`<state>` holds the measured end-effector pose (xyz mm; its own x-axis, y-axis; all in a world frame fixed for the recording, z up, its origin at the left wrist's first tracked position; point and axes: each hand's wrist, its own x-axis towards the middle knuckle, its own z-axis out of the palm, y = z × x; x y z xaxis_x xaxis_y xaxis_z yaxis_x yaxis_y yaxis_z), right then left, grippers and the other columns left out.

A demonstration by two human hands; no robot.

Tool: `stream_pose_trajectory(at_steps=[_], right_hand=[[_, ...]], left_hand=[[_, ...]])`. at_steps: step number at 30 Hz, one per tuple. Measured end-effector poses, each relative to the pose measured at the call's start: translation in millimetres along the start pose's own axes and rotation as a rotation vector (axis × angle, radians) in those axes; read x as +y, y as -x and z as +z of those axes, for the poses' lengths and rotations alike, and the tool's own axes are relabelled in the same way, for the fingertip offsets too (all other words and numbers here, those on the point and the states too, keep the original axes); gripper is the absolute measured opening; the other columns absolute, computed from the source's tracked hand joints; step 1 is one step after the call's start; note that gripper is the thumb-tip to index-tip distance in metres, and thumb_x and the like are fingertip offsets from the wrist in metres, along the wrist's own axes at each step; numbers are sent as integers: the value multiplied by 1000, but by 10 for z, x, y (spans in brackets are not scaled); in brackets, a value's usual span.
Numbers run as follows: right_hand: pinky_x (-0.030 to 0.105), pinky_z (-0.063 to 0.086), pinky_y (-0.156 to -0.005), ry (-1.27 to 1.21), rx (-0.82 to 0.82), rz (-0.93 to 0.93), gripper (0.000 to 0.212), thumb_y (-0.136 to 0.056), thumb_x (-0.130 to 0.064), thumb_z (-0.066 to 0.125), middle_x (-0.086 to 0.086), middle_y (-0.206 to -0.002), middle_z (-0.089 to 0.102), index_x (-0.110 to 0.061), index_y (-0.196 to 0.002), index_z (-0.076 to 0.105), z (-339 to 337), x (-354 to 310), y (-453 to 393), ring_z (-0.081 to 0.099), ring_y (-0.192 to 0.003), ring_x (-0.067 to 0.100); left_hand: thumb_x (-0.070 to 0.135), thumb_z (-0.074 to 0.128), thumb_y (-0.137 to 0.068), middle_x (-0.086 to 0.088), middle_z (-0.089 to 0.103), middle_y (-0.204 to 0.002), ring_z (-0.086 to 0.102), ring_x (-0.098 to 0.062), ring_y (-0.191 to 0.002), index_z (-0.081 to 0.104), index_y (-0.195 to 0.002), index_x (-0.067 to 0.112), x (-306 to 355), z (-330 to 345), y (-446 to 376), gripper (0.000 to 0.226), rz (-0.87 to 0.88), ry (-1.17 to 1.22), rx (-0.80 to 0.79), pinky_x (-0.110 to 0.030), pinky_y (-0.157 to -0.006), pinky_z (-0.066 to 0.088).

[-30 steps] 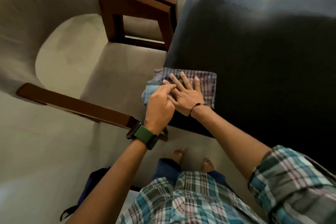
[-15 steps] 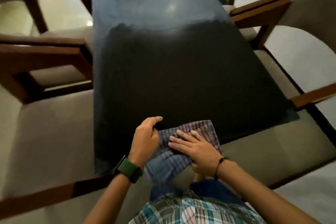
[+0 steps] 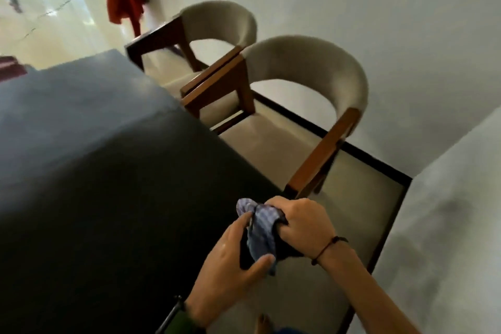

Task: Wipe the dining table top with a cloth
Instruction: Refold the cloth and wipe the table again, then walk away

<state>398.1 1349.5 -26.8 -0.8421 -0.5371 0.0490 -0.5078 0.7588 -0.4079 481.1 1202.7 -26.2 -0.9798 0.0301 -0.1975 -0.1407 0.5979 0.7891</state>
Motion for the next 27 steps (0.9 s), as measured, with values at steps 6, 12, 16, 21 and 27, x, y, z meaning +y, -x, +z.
stream_pose_trajectory(at_steps=[6, 12, 16, 21, 27], right_hand=[[34, 48, -60, -24, 108, 164, 30, -89, -38, 39, 5, -81, 65, -18, -100, 59, -517, 736, -220, 58, -70, 23], [23, 48, -62, -1, 162, 272, 24, -95, -36, 43, -1, -86, 67, -21, -102, 60, -958, 1619, -335, 56, -68, 13], [28, 51, -69, 20, 136, 311, 22, -93, -33, 46, 0, -90, 67, -21, -104, 61, -1329, 2390, -587, 60, -78, 17], [33, 52, -73, 61, 118, 366, 23, -89, -29, 48, 1, -93, 69, -20, -104, 62, -1800, 3497, -1089, 61, -84, 20], [30, 52, -76, -4, 90, 431, 23, -93, -22, 48, 5, -98, 70, -19, -110, 63, -2508, 4745, -1526, 64, -88, 22]], left_hand=[[30, 64, -80, 8, 31, -139, 34, 0, -123, 14, -140, 21, 652, 617, -1155, 79, 26, -103, 48, -7, -100, 26], [10, 55, -85, 21, 35, -125, 39, 5, -116, 15, -118, 51, 1026, 1121, -1838, 66, 343, 24, 23, 5, -83, 28], [23, 52, -84, 34, 39, -107, 43, 17, -98, 27, -115, 49, 1429, 1408, -2626, 48, 370, 61, 7, 7, -79, 30], [41, 36, -79, 32, 48, -92, 47, 31, -81, 40, -123, 32, 1977, 1902, -3702, 45, 324, 163, 23, 4, -69, 38], [42, 29, -83, 8, 66, -91, 63, -1, -81, 43, -131, 24, 2948, 2434, -4760, 53, 297, 121, 27, -9, -70, 47]])
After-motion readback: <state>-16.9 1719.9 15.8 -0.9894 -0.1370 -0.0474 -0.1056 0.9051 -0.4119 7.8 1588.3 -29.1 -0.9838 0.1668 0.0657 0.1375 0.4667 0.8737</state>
